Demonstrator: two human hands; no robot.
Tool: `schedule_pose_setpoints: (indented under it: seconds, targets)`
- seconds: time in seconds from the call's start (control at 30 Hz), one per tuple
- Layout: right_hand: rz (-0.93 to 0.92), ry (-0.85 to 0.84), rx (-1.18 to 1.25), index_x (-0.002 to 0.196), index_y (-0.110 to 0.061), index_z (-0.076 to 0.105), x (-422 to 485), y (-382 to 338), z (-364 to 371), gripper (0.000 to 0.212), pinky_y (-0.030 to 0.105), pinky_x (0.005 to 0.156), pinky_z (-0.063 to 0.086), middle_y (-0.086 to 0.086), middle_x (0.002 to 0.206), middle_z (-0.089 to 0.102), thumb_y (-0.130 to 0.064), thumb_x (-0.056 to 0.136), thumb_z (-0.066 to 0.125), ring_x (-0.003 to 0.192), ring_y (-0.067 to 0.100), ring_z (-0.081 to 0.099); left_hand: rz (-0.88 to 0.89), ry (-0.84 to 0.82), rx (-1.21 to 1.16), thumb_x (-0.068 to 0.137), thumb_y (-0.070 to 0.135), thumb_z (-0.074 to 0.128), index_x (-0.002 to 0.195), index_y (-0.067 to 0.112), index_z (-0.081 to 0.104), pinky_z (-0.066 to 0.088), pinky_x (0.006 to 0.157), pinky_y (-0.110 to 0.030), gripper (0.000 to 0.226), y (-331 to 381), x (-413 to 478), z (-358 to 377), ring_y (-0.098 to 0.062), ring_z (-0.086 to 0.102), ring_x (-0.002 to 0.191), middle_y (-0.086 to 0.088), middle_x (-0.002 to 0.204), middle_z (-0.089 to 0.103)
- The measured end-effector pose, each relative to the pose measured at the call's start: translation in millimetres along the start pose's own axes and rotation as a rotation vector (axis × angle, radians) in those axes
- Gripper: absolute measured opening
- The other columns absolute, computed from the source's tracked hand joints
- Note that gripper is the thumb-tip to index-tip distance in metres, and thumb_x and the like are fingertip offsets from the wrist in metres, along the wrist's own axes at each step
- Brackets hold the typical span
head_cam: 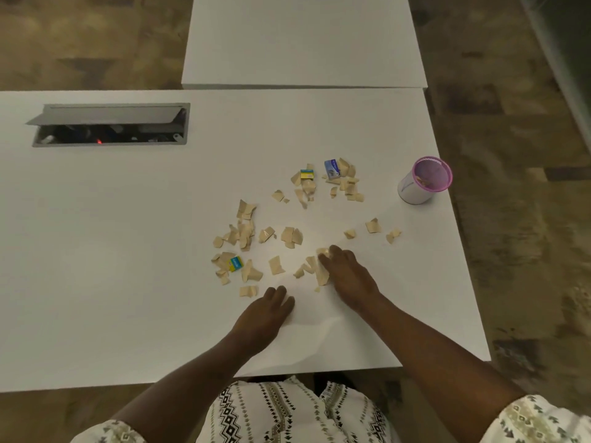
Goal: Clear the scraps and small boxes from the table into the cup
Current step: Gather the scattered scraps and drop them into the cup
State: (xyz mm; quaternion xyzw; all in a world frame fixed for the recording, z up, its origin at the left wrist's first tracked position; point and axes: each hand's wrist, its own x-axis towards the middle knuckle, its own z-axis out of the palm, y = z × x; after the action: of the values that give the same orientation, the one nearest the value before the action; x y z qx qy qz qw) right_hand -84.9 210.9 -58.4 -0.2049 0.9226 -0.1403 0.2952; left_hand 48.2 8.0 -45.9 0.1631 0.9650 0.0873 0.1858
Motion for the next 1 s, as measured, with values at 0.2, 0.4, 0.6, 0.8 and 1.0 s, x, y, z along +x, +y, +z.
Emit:
schedule_pose_setpoints:
  seconds: [0.2, 0.4, 0.6, 0.8, 1.0]
  targets:
    - [-0.039, 0.148, -0.164, 0.120, -0.013, 0.055, -2.9, -4.8, 0.6, 0.027, 0.039, 0.067, 0.049, 0.010, 0.118, 0.050, -0.008, 0.097, 0.043, 0.104, 0.030, 0.049, -0.035, 0.027, -0.056, 0.067, 0.000, 0.077, 0.102, 0.008, 0.069, 0.052, 0.046, -0.034, 0.036, -7.0, 1.5, -2.6, -0.028, 0.064, 0.077, -0.014, 0.098, 0.065]
    - [0.019, 0.278, -0.081, 0.104, -0.008, 0.065, -1.8, -5.0, -5.4, 0.021, 0.037, 0.067, 0.050, 0.011, 0.100, 0.059, -0.002, 0.093, 0.048, 0.088, 0.031, 0.058, -0.233, 0.054, -0.279, 0.098, 0.011, 0.043, 0.113, 0.013, 0.060, 0.048, 0.069, -0.037, 0.023, -7.1, 16.7, -4.5, -0.026, 0.056, 0.098, -0.006, 0.106, 0.057]
    - [0.238, 0.474, 0.342, 0.093, -0.012, 0.070, -2.1, -7.7, -24.5, 0.014, 0.027, 0.071, 0.047, 0.005, 0.090, 0.069, -0.009, 0.093, 0.056, 0.083, 0.021, 0.062, -0.351, 0.161, -0.583, 0.098, 0.011, 0.049, 0.111, 0.011, 0.070, 0.053, 0.083, -0.037, 0.025, -2.7, 46.8, -24.9, -0.026, 0.065, 0.098, -0.008, 0.106, 0.072]
    - [0.367, 0.541, 0.681, 0.091, -0.016, 0.072, -2.0, 15.4, -66.6, 0.011, 0.022, 0.074, 0.055, -0.001, 0.086, 0.073, -0.013, 0.092, 0.061, 0.082, 0.017, 0.070, -0.401, 0.238, -0.707, 0.098, 0.022, 0.053, 0.101, 0.015, 0.058, 0.052, 0.066, -0.037, 0.009, 9.9, 99.8, -62.3, -0.029, 0.068, 0.078, -0.007, 0.083, 0.072]
    - [0.373, 0.704, 0.747, 0.094, -0.014, 0.072, 9.5, 70.1, -140.1, 0.009, 0.000, 0.055, 0.040, 0.001, 0.085, 0.073, -0.011, 0.091, 0.063, 0.064, -0.006, 0.063, -0.384, 0.351, -0.789, 0.096, 0.021, 0.059, 0.089, 0.009, 0.061, 0.055, 0.073, -0.041, 0.014, 43.9, 187.0, -120.1, -0.026, 0.067, 0.083, -0.006, 0.090, 0.074]
